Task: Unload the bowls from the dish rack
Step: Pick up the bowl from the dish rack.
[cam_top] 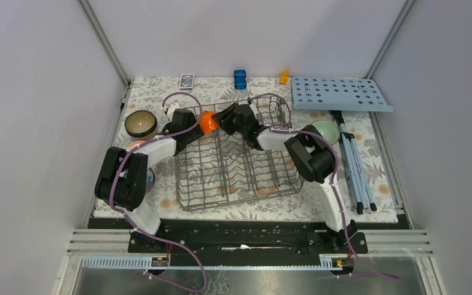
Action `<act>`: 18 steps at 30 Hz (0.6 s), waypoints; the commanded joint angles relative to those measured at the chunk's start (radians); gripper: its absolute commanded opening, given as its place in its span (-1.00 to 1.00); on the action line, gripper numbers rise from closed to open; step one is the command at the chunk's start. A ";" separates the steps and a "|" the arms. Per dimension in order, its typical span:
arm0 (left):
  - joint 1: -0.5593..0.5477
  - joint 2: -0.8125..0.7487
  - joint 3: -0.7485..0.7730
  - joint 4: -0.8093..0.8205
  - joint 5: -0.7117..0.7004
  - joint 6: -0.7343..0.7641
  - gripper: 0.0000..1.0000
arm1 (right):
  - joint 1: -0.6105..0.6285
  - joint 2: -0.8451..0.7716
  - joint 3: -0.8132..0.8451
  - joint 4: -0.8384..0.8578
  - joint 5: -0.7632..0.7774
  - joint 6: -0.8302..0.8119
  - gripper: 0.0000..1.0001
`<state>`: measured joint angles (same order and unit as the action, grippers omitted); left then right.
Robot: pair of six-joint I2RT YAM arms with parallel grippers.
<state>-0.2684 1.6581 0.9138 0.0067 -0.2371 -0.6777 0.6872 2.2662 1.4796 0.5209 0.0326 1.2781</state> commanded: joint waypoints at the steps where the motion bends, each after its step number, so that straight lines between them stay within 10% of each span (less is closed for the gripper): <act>1: 0.003 0.003 0.028 0.025 -0.027 0.008 0.35 | 0.001 -0.025 0.000 0.127 -0.002 -0.023 0.15; 18: 0.003 -0.023 0.021 0.025 -0.033 0.006 0.35 | 0.001 -0.106 -0.060 0.135 0.003 -0.045 0.08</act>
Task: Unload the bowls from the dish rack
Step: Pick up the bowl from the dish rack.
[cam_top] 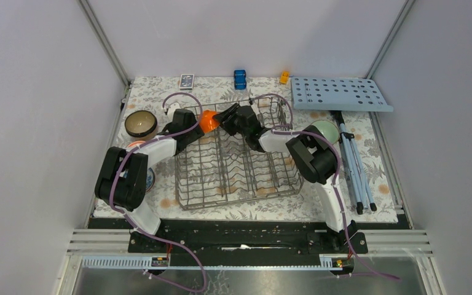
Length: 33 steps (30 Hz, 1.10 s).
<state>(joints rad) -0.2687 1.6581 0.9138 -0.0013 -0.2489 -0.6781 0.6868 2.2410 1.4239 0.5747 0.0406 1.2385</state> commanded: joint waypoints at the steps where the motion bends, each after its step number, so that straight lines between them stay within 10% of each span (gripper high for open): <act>1: 0.003 -0.023 0.022 0.034 -0.020 0.006 0.35 | 0.002 -0.081 0.000 0.084 -0.011 -0.005 0.07; 33: 0.003 -0.001 0.028 0.041 -0.008 0.017 0.33 | -0.010 0.075 0.182 0.035 -0.150 0.050 -0.07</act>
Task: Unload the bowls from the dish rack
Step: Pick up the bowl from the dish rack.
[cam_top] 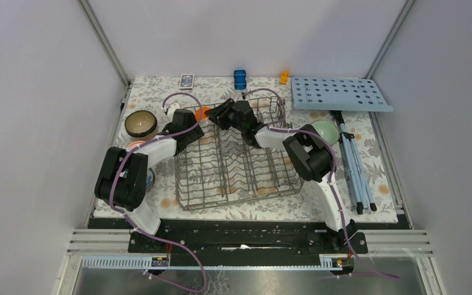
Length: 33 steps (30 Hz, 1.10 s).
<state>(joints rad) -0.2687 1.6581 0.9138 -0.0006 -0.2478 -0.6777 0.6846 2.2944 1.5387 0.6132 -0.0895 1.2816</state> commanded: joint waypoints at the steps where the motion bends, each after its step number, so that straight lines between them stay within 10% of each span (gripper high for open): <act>1: 0.003 0.000 0.028 0.039 -0.009 0.017 0.33 | -0.009 0.028 0.076 -0.011 -0.022 0.009 -0.07; 25: 0.003 -0.100 0.019 -0.027 -0.060 0.029 0.33 | -0.012 0.080 0.113 0.093 -0.056 0.081 -0.98; 33: 0.003 -0.237 0.023 -0.110 -0.103 0.027 0.37 | -0.024 0.080 0.097 0.290 -0.151 0.129 -1.00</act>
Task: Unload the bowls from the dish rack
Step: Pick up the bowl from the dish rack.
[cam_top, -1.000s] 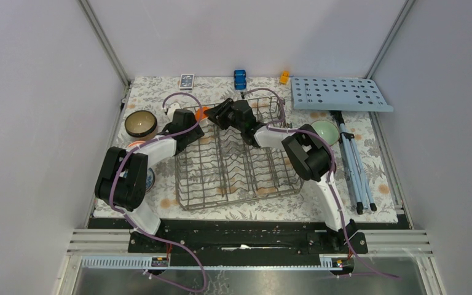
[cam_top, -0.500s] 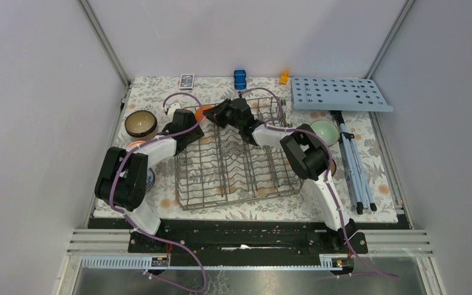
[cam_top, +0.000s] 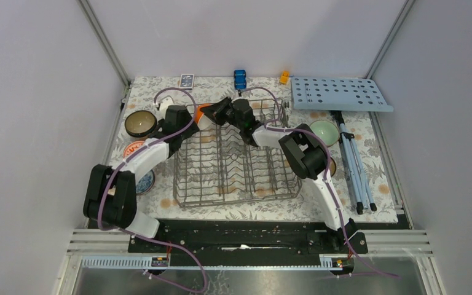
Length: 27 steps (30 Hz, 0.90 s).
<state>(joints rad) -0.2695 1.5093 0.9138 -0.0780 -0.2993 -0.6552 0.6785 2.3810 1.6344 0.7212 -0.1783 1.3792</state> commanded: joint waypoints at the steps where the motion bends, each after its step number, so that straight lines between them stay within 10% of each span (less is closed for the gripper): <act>1: 0.004 -0.107 0.025 -0.039 -0.055 0.004 0.39 | -0.019 -0.013 0.000 0.193 -0.072 0.029 -1.00; 16: 0.005 -0.272 0.081 -0.183 -0.044 -0.017 0.66 | -0.051 -0.159 -0.045 0.304 -0.303 -0.013 -1.00; 27: 0.005 -0.393 0.126 -0.290 0.019 -0.003 0.90 | -0.072 -0.465 -0.192 0.083 -0.451 -0.250 -1.00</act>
<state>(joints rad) -0.2691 1.1828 0.9852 -0.3408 -0.3077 -0.6636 0.6201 2.1220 1.4826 0.8810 -0.5358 1.3003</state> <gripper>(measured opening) 0.924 0.163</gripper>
